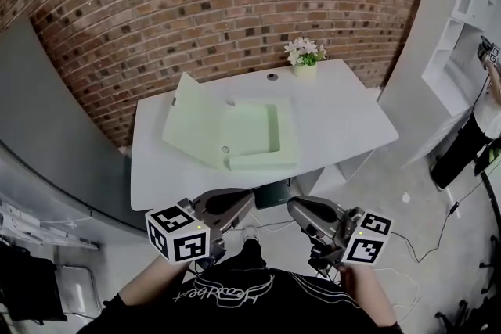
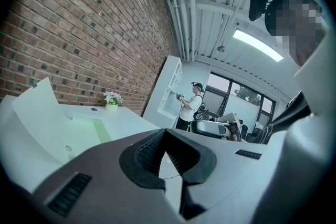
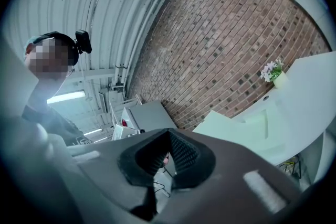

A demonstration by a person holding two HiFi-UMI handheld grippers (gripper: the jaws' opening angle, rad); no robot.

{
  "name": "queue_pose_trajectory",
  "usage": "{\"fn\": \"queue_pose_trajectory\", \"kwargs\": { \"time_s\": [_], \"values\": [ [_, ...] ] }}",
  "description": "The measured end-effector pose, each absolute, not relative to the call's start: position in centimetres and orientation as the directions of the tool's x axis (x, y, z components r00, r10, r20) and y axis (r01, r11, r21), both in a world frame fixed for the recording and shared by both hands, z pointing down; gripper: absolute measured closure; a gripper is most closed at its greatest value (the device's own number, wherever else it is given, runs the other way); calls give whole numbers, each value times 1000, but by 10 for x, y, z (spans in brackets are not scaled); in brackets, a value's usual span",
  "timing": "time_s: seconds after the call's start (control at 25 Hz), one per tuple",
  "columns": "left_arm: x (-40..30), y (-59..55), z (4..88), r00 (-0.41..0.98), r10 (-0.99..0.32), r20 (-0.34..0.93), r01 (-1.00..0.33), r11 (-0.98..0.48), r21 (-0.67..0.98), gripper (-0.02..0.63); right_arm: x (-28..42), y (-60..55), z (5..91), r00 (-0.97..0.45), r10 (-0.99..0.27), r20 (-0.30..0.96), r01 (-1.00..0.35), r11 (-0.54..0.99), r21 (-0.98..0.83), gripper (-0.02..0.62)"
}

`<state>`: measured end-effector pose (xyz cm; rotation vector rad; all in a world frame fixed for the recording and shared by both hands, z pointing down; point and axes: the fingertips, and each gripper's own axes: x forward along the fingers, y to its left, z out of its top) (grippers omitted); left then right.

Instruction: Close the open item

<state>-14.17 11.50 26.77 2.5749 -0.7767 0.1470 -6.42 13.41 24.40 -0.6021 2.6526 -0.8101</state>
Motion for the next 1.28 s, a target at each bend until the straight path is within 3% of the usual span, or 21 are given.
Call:
{"fn": "queue_pose_trajectory", "kwargs": {
  "time_s": [0.68,1.28],
  "values": [
    [-232,7,300,652,-708,272,-746,-536,395,597,-91,40,270,-882,-458,-114,-280,702,-655,591],
    [-344,-35,361,366,-842,396,-898,-208,389,480,-123,-19,306,-911,-407,-68,-236,649,-724,591]
  ]
}}
